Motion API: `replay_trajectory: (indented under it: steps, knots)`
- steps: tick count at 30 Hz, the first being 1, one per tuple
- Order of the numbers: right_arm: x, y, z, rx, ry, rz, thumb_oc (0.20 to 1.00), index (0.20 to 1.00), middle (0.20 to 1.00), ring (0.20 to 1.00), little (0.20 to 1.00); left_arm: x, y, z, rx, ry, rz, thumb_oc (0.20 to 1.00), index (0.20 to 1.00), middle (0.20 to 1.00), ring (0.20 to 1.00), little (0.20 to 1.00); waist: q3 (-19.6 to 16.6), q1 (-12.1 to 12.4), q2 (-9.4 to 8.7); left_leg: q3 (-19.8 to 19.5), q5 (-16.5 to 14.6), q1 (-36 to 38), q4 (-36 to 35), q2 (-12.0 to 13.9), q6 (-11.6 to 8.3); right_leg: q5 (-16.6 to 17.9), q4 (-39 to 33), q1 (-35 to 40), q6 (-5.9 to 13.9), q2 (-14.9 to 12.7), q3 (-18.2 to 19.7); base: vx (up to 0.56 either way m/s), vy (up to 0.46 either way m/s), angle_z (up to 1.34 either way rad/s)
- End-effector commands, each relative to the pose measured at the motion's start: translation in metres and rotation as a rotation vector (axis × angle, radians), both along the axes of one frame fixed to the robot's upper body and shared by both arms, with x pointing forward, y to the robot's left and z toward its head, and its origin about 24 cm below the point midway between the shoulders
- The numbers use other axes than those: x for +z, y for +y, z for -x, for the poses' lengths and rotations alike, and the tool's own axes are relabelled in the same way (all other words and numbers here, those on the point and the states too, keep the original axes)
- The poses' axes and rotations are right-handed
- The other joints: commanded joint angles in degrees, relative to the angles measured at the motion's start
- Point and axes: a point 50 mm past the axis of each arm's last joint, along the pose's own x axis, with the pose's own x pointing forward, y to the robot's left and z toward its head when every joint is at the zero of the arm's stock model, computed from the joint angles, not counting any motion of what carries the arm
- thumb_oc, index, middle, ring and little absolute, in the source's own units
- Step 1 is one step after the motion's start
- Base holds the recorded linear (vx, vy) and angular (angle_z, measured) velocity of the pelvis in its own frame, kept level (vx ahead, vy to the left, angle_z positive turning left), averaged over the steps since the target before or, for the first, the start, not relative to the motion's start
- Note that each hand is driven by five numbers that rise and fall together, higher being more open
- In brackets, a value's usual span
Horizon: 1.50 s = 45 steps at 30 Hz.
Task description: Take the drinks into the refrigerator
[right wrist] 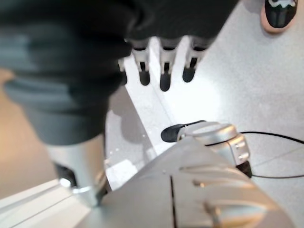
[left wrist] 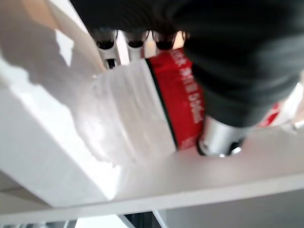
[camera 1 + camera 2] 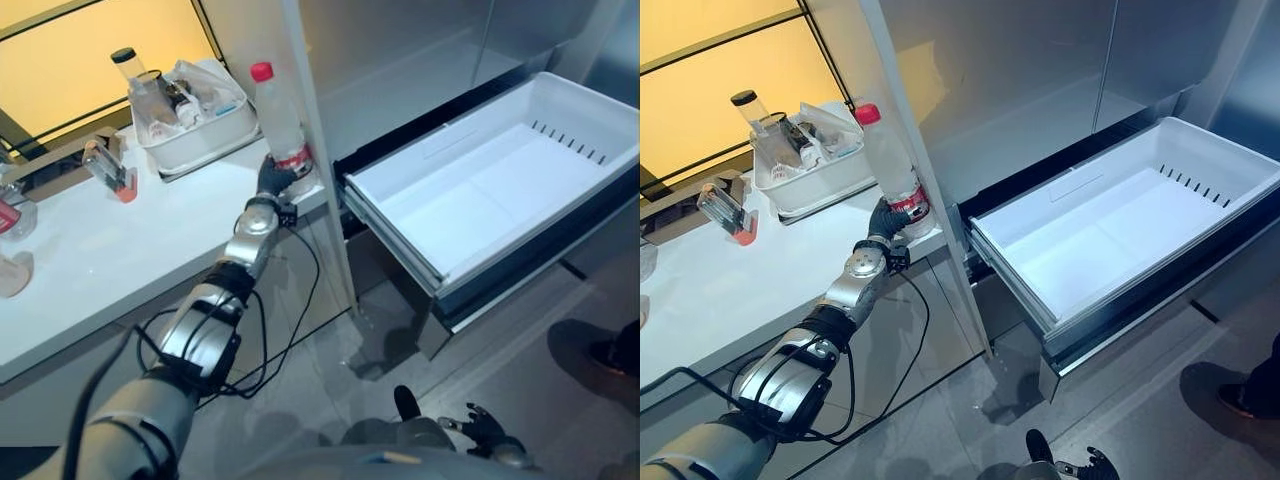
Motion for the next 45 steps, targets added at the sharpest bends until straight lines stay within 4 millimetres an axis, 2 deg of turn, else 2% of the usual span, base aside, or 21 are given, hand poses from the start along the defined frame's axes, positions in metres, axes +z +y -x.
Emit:
replay_trajectory:
  steps: [1,6,12,16,17,24,25,26,27,28,29,31,33,34,35,37,38,39,40,41,45]
  knots:
    - [0.000,0.005,-0.001,-0.001,-0.034,-0.010,1.000,1.000,1.000,1.000,1.000,0.012,-0.036,0.000,-0.099,-0.052,0.079,0.200,0.200,0.200,0.200,0.200,-1.33,-1.94,-2.77,-1.50,-0.52,-1.79,0.08,-1.15,0.77,-3.24,0.54,3.06,1.18,-0.35,-0.43,0.00,0.000,0.00]
    - [0.003,0.010,-0.013,-0.007,-0.080,-0.028,1.000,1.000,1.000,1.000,1.000,0.010,-0.027,0.015,-0.130,-0.122,0.086,0.200,0.200,0.200,0.200,0.200,-1.02,-0.36,-3.56,-2.26,-0.33,-2.10,0.08,-1.28,0.87,-3.22,0.54,3.18,1.06,-0.43,-1.08,-0.03,-0.007,-0.01]
    - [0.007,0.010,-0.022,-0.075,-0.149,-0.048,1.000,1.000,1.000,1.000,1.000,-0.001,0.003,0.054,-0.159,-0.206,0.132,0.200,0.200,0.200,0.200,0.200,-0.11,2.09,-4.31,-2.99,-0.30,-2.26,0.16,-1.38,1.09,-3.21,0.54,3.27,0.94,-0.42,-1.70,-0.02,0.002,0.00]
    - [0.012,-0.002,-0.023,-0.195,-0.205,-0.055,1.000,1.000,1.000,1.000,1.000,-0.014,0.022,0.082,-0.169,-0.214,0.177,0.200,0.200,0.200,0.200,0.200,0.18,3.23,-4.65,-3.26,-0.52,-2.25,0.31,-1.43,1.26,-3.24,0.54,3.27,1.02,-0.46,-1.66,0.00,0.000,0.00]
    - [0.014,-0.012,-0.021,-0.280,-0.234,-0.054,1.000,1.000,1.000,1.000,1.000,-0.017,0.029,0.097,-0.192,-0.219,0.184,0.200,0.200,0.200,0.200,0.200,0.18,3.63,-4.70,-3.37,-0.72,-2.12,0.40,-1.46,1.34,-3.34,0.54,3.41,1.05,-0.45,-1.73,0.00,0.000,0.00]
    - [0.038,-0.040,-0.034,-0.435,-0.432,-0.024,1.000,1.000,1.000,1.000,1.000,-0.037,0.039,0.132,-0.227,-0.166,0.243,0.200,0.200,0.200,0.200,0.200,-0.46,4.42,-4.95,-3.38,-1.27,-1.46,0.48,-1.47,1.65,-3.68,0.54,4.04,1.09,-0.52,-1.68,0.00,0.001,0.01]
    - [0.060,-0.052,-0.052,-0.462,-0.580,0.003,1.000,1.000,1.000,1.000,1.000,-0.043,0.039,0.142,-0.247,-0.141,0.241,0.200,0.200,0.200,0.200,0.200,-0.61,4.41,-4.90,-3.40,-1.45,-1.27,0.46,-1.49,1.77,-3.76,0.54,4.08,1.11,-0.50,-1.59,0.00,0.000,0.00]
    - [0.060,-0.052,-0.051,-0.463,-0.578,0.004,1.000,1.000,1.000,1.000,1.000,-0.043,0.039,0.142,-0.247,-0.139,0.241,0.200,0.200,0.200,0.200,0.200,-0.67,4.44,-4.91,-3.39,-1.48,-1.23,0.47,-1.48,1.77,-3.78,0.54,4.12,1.11,-0.49,-1.59,0.03,0.027,-0.03]
    - [0.080,-0.062,-0.064,-0.492,-0.701,0.032,1.000,1.000,1.000,1.000,1.000,-0.050,0.042,0.149,-0.246,-0.109,0.259,0.200,0.200,0.200,0.200,0.200,-0.89,4.43,-4.94,-3.38,-1.65,-1.06,0.50,-1.48,1.88,-3.83,0.54,4.20,1.13,-0.55,-1.52,0.00,0.000,0.00]
    - [0.080,-0.062,-0.063,-0.493,-0.699,0.033,1.000,1.000,1.000,1.000,1.000,-0.050,0.042,0.149,-0.247,-0.108,0.260,0.200,0.200,0.200,0.200,0.200,-0.92,4.47,-4.90,-3.38,-1.68,-1.03,0.50,-1.47,1.89,-3.85,0.54,4.23,1.14,-0.54,-1.52,0.00,0.000,0.00]
    - [0.102,-0.072,-0.073,-0.519,-0.823,0.066,1.000,1.000,1.000,1.000,1.000,-0.054,0.042,0.153,-0.257,-0.089,0.259,0.200,0.200,0.200,0.200,0.200,-1.15,4.46,-5.04,-3.30,-1.20,-1.27,0.62,-1.59,1.94,-3.31,0.54,3.97,1.09,-0.63,-1.35,0.00,0.000,0.00]
    - [0.110,-0.076,-0.075,-0.536,-0.873,0.080,1.000,1.000,1.000,1.000,1.000,-0.055,0.040,0.155,-0.259,-0.082,0.274,0.200,0.200,0.200,0.200,0.200,-1.27,4.45,-5.05,-3.32,-1.30,-1.21,0.63,-1.63,2.00,-3.32,0.54,4.02,1.10,-0.66,-1.32,0.01,0.016,0.02]
    - [0.142,-0.085,-0.085,-0.578,-1.040,0.133,1.000,1.000,1.000,1.000,1.000,-0.061,0.040,0.158,-0.249,-0.053,0.304,0.200,0.200,0.200,0.200,0.200,-1.75,4.50,-5.03,-3.34,-1.56,-0.99,0.68,-1.69,2.19,-3.53,0.54,4.19,1.07,-0.62,-1.26,0.00,0.000,0.00]
    - [0.142,-0.085,-0.085,-0.579,-1.039,0.134,1.000,1.000,1.000,1.000,1.000,-0.061,0.040,0.158,-0.250,-0.053,0.303,0.200,0.200,0.200,0.200,0.200,-1.75,4.53,-5.04,-3.34,-1.58,-0.98,0.68,-1.68,2.19,-3.54,0.54,4.21,1.07,-0.62,-1.26,0.00,0.000,0.00]
    - [0.162,-0.089,-0.090,-0.616,-1.149,0.147,1.000,1.000,1.000,1.000,1.000,-0.062,0.040,0.159,-0.244,-0.049,0.311,0.200,0.200,0.200,0.200,0.200,-2.05,4.48,-5.11,-3.39,-1.75,-0.82,0.65,-1.67,2.28,-3.67,0.54,4.37,0.99,-0.62,-1.25,0.00,0.000,0.00]
    - [0.166,-0.090,-0.090,-0.626,-1.172,0.161,1.000,1.000,1.000,1.000,1.000,-0.061,0.041,0.158,-0.240,-0.054,0.304,0.200,0.200,0.200,0.200,0.200,-2.09,4.57,-5.12,-3.42,-1.84,-0.64,0.65,-1.69,2.31,-3.73,0.54,4.53,0.98,-0.64,-1.24,0.00,0.000,0.00]
    - [0.187,-0.090,-0.094,-0.649,-1.287,0.161,1.000,1.000,1.000,1.000,1.000,-0.061,0.042,0.159,-0.226,-0.056,0.301,0.200,0.200,0.200,0.200,0.200,-2.26,4.60,-5.17,-3.46,-1.95,-0.44,0.68,-1.70,2.37,-3.79,0.58,4.68,0.90,-0.58,-1.24,0.00,0.000,0.00]
    - [0.187,-0.089,-0.094,-0.650,-1.286,0.162,1.000,1.000,1.000,1.000,1.000,-0.061,0.042,0.159,-0.227,-0.056,0.301,0.200,0.200,0.200,0.200,0.200,-2.25,4.62,-5.19,-3.47,-1.97,-0.42,0.69,-1.69,2.37,-3.79,0.58,4.71,0.90,-0.57,-1.24,0.00,0.000,0.00]
    - [0.200,-0.091,-0.095,-0.636,-1.345,0.187,1.000,1.000,1.000,1.000,1.000,-0.059,0.044,0.159,-0.222,-0.067,0.279,0.200,0.200,0.200,0.200,0.200,-2.35,4.61,-5.17,-3.47,-2.03,-0.31,0.69,-1.70,2.40,-3.85,0.60,4.78,0.88,-0.56,-1.20,0.00,0.000,0.00]
    - [0.227,-0.082,-0.100,-0.582,-1.464,0.215,1.000,1.000,1.000,1.000,1.000,-0.058,0.047,0.159,-0.209,-0.071,0.267,0.200,0.200,0.200,0.200,0.200,-2.55,4.58,-5.18,-3.31,-2.15,-0.11,0.72,-1.69,2.44,-3.89,0.61,4.93,0.85,-0.59,-1.11,0.00,0.000,0.00]
    - [0.248,-0.077,-0.103,-0.554,-1.544,0.264,1.000,1.000,1.000,1.000,1.000,-0.059,0.047,0.158,-0.191,-0.069,0.259,0.200,0.200,0.200,0.200,0.200,-2.93,4.66,-5.31,-3.29,-2.29,0.23,0.73,-1.68,2.48,-4.01,0.67,5.17,0.86,-0.55,-1.14,0.00,0.000,0.00]
